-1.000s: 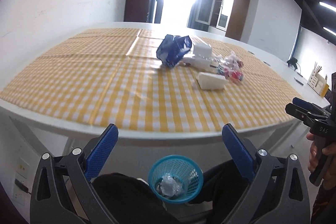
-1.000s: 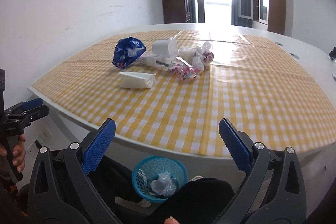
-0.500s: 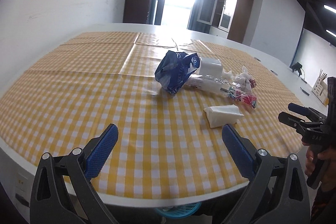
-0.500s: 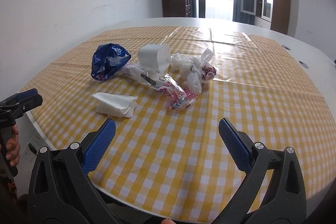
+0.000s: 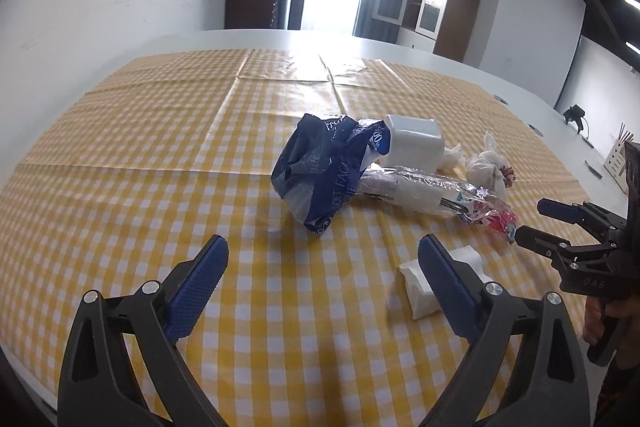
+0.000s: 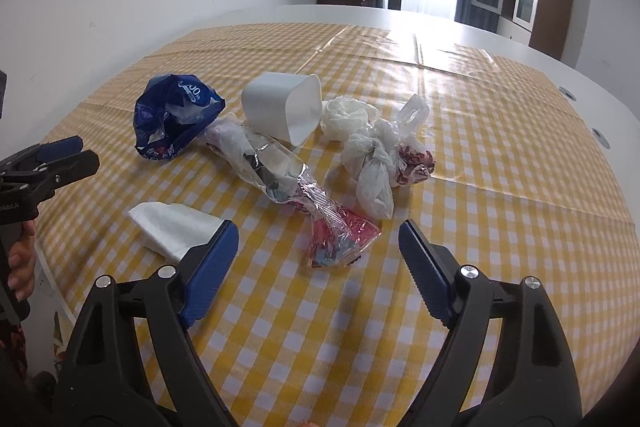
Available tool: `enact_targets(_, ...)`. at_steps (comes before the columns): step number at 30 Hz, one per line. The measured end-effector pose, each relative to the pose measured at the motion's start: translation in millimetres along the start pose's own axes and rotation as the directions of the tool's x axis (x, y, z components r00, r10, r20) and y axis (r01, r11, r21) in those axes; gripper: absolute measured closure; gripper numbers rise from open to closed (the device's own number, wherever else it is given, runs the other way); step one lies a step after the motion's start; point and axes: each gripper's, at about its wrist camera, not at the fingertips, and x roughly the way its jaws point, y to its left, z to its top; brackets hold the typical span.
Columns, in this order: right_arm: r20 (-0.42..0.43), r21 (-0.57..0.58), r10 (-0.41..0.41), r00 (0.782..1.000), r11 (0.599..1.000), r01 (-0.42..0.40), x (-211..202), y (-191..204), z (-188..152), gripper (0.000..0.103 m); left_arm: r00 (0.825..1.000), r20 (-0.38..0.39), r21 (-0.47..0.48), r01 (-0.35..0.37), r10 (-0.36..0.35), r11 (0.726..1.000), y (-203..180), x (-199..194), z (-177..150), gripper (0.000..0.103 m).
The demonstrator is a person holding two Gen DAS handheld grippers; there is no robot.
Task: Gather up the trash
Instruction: 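Close the left tool on the blue bag while the right tool grasps a clear wrapper, then carry the blue bag with the left tool while the right tool carries the wrapper to the basket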
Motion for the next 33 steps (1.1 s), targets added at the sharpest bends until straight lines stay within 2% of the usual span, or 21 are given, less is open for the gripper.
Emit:
enact_targets(1, -0.009, -0.002, 0.002, 1.000, 1.000, -0.002, 3, 0, 1, 0.031, 1.000, -0.007, 0.001, -0.004, 0.004, 1.000, 0, 5, 3, 0.011)
enact_targets(3, -0.027, -0.010, 0.007, 1.000, 1.000, -0.007, 9, 0, 3, 0.040, 1.000, -0.024, 0.009, -0.013, 0.013, 1.000, -2, 13, 8, 0.016)
enact_targets(7, -0.057, -0.019, 0.010, 0.998, 1.000, -0.011, 17, 0, 3, 0.049, 0.998, -0.054, 0.031, -0.031, 0.033, 0.999, -5, 31, 18, 0.016)
enact_targets(10, -0.073, -0.025, 0.010, 0.997, 1.000, -0.012, 21, 0, 4, 0.062, 0.996, -0.080, 0.021, -0.036, 0.038, 0.999, -3, 44, 24, 0.024)
enact_targets(11, -0.075, -0.026, 0.011, 0.997, 1.000, -0.013, 22, 0, 4, 0.070, 0.996, -0.084, 0.018, -0.038, 0.040, 0.999, -3, 47, 26, 0.027)
enact_targets(14, -0.084, -0.041, 0.014, 0.996, 0.999, -0.018, 23, 2, 3, 0.085, 0.995, -0.094, 0.016, -0.039, 0.040, 0.999, -3, 56, 29, 0.047)
enact_targets(16, -0.079, -0.060, 0.008, 0.997, 0.998, -0.012, 21, 5, 2, 0.090, 0.995, -0.095, 0.004, -0.042, 0.042, 0.999, -1, 59, 29, 0.084)
enact_targets(18, -0.069, -0.062, 0.014, 0.998, 0.998, -0.018, 18, 7, -1, 0.094, 0.997, -0.071, -0.037, -0.040, 0.037, 0.999, 6, 53, 28, 0.091)
enact_targets(21, -0.042, -0.034, 0.038, 0.998, 0.999, -0.039, 10, 6, -5, 0.096, 0.999, -0.019, -0.079, -0.041, 0.040, 0.996, 11, 37, 25, 0.092)
enact_targets(25, -0.011, 0.005, 0.068, 0.998, 0.998, -0.068, 4, 6, -10, 0.097, 1.000, 0.021, -0.110, 0.002, 0.000, 0.994, 12, 13, 14, 0.092)
enact_targets(33, 0.065, 0.027, 0.090, 0.994, 0.995, -0.092, -13, 20, -17, 0.100, 0.997, 0.064, -0.106, 0.052, -0.045, 0.993, 9, -24, -2, 0.092)
